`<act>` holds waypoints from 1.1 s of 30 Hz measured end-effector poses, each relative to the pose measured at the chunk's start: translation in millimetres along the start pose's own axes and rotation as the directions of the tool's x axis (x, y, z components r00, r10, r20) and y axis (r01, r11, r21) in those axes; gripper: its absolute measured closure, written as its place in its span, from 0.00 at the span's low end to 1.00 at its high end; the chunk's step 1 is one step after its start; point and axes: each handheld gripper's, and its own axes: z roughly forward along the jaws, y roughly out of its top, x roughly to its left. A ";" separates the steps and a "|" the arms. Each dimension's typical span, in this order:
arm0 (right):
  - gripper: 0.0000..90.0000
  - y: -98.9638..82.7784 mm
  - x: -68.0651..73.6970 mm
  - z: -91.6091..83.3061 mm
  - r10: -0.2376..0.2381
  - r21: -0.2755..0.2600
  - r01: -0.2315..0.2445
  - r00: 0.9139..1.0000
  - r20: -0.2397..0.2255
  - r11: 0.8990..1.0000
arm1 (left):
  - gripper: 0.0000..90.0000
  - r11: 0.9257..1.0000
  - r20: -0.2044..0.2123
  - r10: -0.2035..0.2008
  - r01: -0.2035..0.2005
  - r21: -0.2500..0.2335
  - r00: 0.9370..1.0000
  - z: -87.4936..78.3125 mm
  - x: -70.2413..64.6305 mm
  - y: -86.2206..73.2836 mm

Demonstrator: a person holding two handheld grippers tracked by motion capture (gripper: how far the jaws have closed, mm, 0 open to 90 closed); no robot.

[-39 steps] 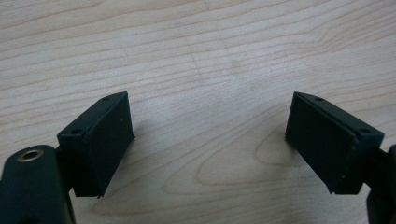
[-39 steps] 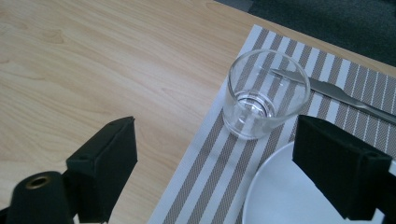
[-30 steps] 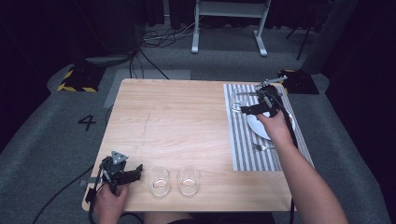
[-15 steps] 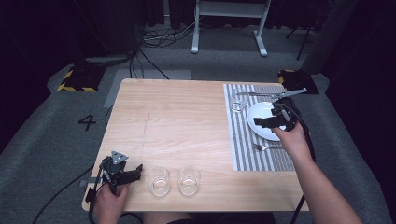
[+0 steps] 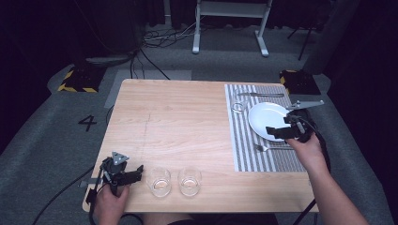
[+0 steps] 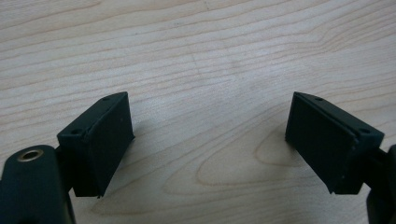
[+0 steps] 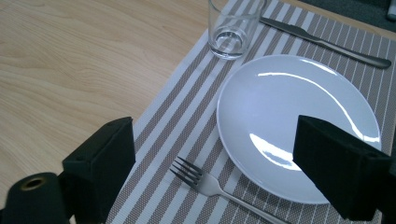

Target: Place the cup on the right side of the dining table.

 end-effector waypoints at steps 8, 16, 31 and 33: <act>0.15 -22.2 -12.5 -6.1 0.040 0.005 -0.040 0.999 0.000 0.999 | 0.17 1.000 0.000 0.001 -0.001 0.001 1.000 -0.1 0.1 0.0; 0.16 -49.4 -25.7 -5.6 0.100 0.010 -0.100 0.995 0.010 0.995 | 0.17 1.000 0.000 0.001 -0.001 0.002 1.000 -0.2 0.0 0.0; 0.16 -92.9 -34.7 4.6 0.116 -0.009 -0.116 0.993 0.013 0.993 | 0.17 1.000 0.000 0.001 -0.001 0.001 1.000 -0.1 0.0 0.0; 0.16 -100.9 -35.1 5.4 0.124 -0.024 -0.123 0.992 0.012 0.992 | 0.17 1.000 0.000 0.002 -0.002 0.001 1.000 -0.1 0.1 0.0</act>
